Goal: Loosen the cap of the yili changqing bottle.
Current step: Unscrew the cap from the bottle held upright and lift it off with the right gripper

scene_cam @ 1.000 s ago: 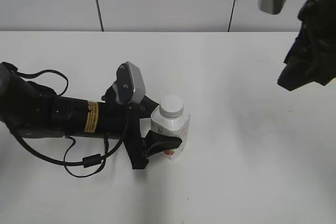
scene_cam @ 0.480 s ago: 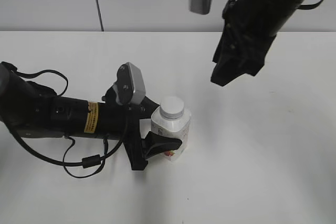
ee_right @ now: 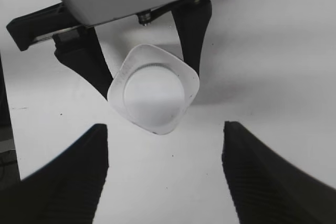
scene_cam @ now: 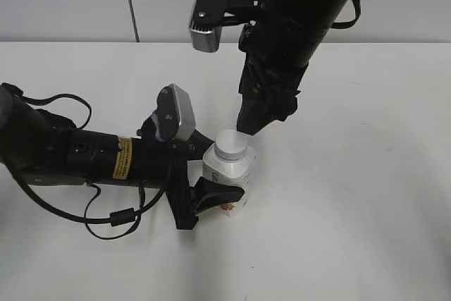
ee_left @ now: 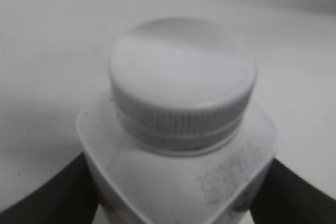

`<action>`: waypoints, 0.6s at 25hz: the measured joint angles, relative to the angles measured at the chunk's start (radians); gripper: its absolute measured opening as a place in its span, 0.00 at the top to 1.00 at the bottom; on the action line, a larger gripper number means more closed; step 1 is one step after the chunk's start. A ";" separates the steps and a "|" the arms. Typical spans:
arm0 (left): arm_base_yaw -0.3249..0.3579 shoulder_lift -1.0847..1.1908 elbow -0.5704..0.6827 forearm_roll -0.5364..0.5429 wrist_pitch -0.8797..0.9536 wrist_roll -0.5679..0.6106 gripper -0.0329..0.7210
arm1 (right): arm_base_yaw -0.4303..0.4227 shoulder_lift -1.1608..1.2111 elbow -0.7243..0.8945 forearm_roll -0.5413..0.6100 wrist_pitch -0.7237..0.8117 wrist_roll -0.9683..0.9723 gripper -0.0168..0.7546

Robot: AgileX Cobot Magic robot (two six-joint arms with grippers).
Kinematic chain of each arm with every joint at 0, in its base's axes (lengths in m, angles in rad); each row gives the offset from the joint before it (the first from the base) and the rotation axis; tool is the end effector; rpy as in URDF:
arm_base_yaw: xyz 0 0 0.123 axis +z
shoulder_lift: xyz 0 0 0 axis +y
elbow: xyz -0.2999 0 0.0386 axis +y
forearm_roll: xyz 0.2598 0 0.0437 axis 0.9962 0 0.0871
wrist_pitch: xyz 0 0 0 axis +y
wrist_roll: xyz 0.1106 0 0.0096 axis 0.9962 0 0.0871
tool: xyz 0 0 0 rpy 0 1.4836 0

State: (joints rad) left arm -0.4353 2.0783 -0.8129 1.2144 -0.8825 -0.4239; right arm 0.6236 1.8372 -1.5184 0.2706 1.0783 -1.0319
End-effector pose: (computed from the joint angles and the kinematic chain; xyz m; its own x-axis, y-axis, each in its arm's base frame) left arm 0.2870 -0.2221 0.0779 -0.0797 0.4772 -0.8752 0.9868 0.1619 -0.0016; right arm 0.3143 0.2583 0.2584 0.0015 -0.9378 -0.3471 -0.9970 0.0256 -0.0735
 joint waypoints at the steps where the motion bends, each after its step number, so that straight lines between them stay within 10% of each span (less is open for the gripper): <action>1: 0.000 0.000 0.000 0.000 0.000 0.000 0.31 | 0.002 0.004 0.000 -0.001 0.000 0.000 0.29; 15: 0.000 0.000 0.000 0.002 0.000 -0.001 0.31 | 0.024 0.064 0.000 0.006 -0.043 0.073 0.26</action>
State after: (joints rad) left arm -0.4353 2.0783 -0.8129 1.2162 -0.8825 -0.4251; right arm 0.6480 1.9010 -1.5184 0.2763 1.0353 -0.9591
